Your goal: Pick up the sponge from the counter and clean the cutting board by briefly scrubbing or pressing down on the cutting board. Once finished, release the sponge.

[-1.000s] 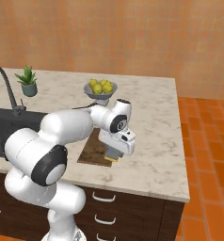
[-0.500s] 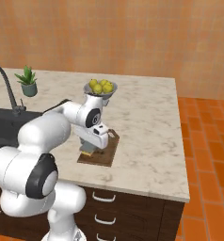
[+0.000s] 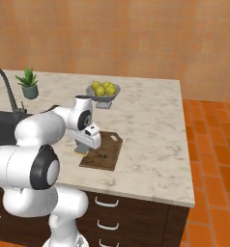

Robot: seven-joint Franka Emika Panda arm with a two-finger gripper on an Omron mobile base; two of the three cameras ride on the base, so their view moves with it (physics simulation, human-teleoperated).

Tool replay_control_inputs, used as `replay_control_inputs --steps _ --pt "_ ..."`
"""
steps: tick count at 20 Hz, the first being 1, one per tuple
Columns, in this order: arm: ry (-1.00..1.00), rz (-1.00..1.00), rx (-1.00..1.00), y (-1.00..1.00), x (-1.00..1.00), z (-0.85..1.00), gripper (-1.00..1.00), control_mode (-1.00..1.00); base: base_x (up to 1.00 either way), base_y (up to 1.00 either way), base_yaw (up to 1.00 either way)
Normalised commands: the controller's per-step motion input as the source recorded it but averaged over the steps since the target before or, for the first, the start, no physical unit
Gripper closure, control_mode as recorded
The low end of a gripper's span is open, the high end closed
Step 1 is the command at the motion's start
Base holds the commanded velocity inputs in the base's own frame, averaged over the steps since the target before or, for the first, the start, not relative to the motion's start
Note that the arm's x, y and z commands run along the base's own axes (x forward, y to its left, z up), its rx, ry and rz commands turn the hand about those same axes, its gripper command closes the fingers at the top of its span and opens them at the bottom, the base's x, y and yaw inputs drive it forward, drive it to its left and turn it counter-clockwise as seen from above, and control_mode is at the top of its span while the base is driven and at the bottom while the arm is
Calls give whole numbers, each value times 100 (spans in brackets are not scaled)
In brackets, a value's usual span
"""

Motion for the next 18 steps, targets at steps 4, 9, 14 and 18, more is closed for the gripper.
replay_control_inputs --steps 4,9,14,18 --pt "0 0 -3 14 40 -26 100 -100 0 0 0" --pt "1 0 -1 3 5 -40 100 -100 0 0 0" --pt "0 0 0 0 0 -32 100 -100 0 0 0" --pt "0 0 0 0 0 -27 100 -100 0 0 0"
